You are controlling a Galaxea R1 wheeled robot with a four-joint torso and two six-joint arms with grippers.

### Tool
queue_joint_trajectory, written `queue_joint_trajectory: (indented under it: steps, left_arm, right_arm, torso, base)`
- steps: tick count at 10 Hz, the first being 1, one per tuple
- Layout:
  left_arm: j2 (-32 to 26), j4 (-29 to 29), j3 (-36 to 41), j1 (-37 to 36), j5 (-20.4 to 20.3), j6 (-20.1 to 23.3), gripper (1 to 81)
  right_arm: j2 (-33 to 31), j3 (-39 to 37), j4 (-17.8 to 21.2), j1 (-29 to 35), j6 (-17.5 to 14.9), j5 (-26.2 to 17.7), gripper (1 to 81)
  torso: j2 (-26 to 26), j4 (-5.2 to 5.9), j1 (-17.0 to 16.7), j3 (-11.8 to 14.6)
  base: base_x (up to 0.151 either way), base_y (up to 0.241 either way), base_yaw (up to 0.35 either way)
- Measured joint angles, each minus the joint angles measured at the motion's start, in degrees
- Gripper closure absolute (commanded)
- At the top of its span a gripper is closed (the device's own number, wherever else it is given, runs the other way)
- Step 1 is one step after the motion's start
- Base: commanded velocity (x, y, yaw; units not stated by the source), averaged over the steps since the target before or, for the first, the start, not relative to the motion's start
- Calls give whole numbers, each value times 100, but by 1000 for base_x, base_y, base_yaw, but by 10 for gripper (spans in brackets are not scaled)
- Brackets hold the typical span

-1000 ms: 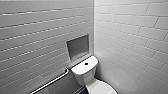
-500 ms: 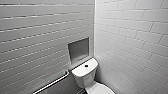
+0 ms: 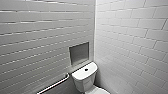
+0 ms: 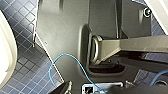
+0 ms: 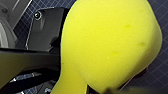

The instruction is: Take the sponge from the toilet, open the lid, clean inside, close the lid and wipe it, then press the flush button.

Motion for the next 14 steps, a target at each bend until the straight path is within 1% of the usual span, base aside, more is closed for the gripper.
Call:
queue_joint_trajectory:
  steps: [1, 2, 3, 5, 8, 14]
  left_arm:
    - [5, 0, -10, 6, -2, -13, 10]
    - [6, 2, -10, 9, -2, -20, 10]
    - [30, 0, -7, 9, -7, -37, 10]
    - [30, -4, -11, 11, -20, -66, 10]
    - [35, -9, -33, 11, -29, -67, 10]
    - [85, -13, -38, -7, -68, -72, 10]
  right_arm:
    - [71, -108, 0, 46, 5, -529, 811]
    - [138, -200, -2, 88, 2, -800, 811]
    - [173, -229, -2, 124, 0, -883, 811]
    - [284, -244, -5, 196, -4, -968, 811]
    - [427, -406, -5, 206, -4, -981, 811]
    - [427, -511, -6, 207, -4, -981, 811]
  torso:
    - [0, 0, 0, 0]
    - [0, 0, 0, 0]
    - [0, 0, 0, 0]
    - [0, 0, -2, 0]
    - [0, 0, -2, 0]
    - [0, 0, -2, 0]
  base:
    - [0, 0, 0]
    - [0, 0, 0]
    - [0, 0, 0]
    - [0, 0, 0]
    - [0, 0, 0]
    - [0, 0, 0]
